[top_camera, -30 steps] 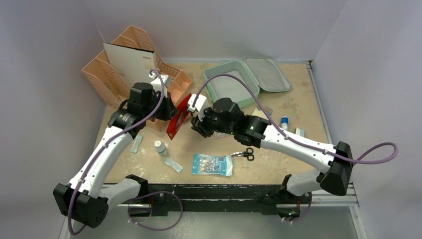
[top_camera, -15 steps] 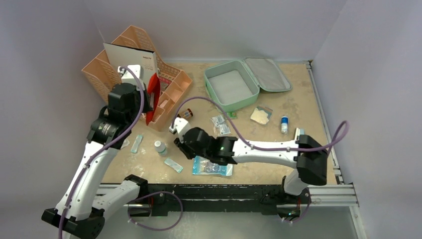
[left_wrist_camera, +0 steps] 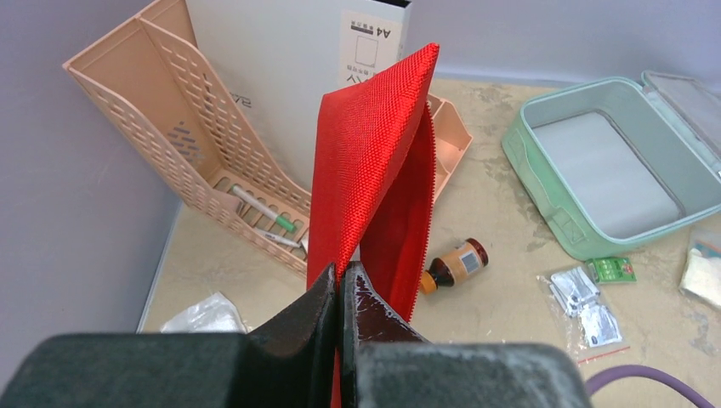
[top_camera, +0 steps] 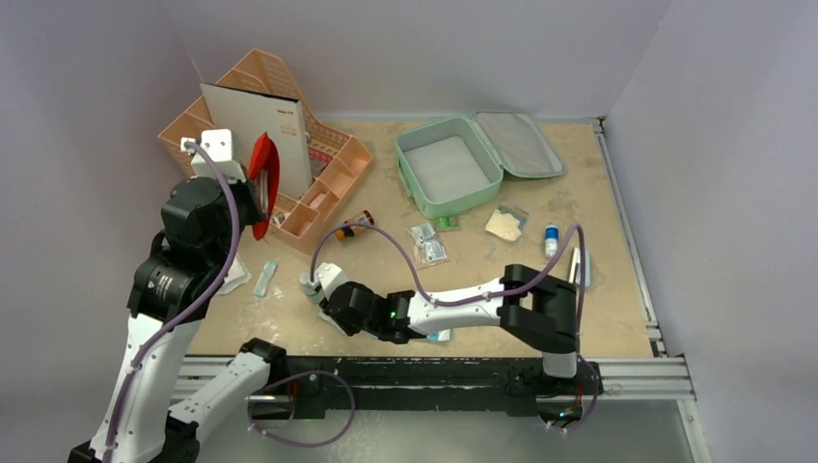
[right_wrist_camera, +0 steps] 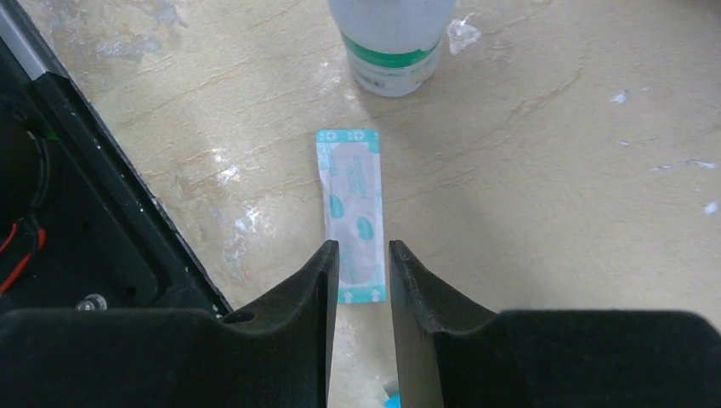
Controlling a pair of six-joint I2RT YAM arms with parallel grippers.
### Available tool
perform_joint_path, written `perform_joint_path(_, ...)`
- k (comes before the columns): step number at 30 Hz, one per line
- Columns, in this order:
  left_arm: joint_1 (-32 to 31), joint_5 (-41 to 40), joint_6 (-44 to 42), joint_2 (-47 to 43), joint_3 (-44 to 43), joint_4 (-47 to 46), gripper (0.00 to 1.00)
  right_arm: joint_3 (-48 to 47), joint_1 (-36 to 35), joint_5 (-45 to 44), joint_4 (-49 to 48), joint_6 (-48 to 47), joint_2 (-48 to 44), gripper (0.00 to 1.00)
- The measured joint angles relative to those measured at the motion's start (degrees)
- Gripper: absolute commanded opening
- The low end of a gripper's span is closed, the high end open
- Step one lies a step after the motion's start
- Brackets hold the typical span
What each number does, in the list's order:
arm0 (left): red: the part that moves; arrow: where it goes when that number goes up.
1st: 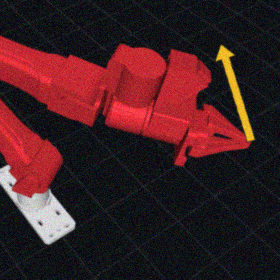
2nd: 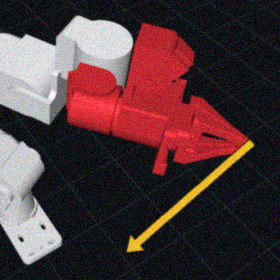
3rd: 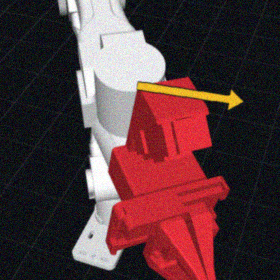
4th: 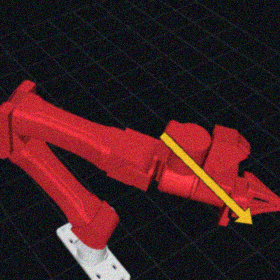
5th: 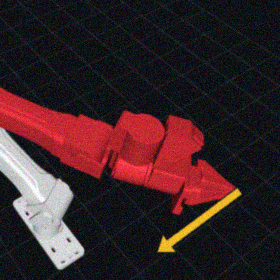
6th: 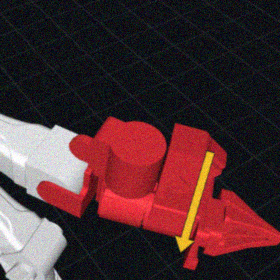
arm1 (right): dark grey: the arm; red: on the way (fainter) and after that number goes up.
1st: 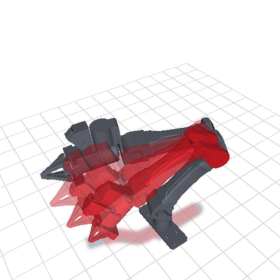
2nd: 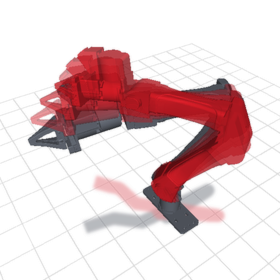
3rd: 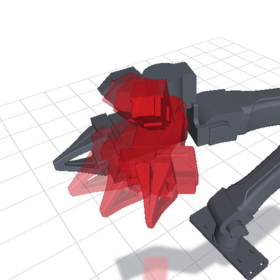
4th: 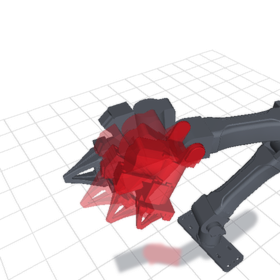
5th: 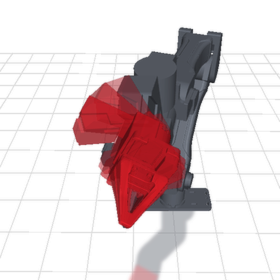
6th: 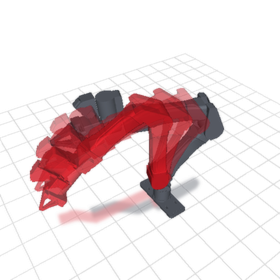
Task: Organize the medicine kit
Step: Pick up the medical item at the center of the board.
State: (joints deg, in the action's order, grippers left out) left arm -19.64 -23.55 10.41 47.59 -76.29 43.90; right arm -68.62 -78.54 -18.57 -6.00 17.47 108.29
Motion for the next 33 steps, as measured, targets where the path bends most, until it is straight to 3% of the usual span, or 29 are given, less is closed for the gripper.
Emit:
perform_joint_path(15, 0.0, 3.74, 0.02, -2.99, 0.02, 3.3, 0.0, -0.63, -1.97, 0.0, -5.01, 1.33, 6.8, 0.36)
perform_joint_path(21, 0.0, 3.8, 0.02, -3.39, 0.02, 3.85, 0.0, -1.07, -2.69, -1.62, -5.2, 0.42, 7.56, 0.33)
perform_joint_path(30, 0.0, 3.91, 0.02, -3.41, 0.02, 4.15, 0.0, -1.01, -3.21, -4.98, -5.62, -1.53, 7.8, 0.05)
perform_joint_path(33, 0.0, 4.28, 0.02, -3.41, 0.26, 4.17, 0.0, 0.42, -3.21, -5.49, -7.65, -1.99, 7.61, 0.0)
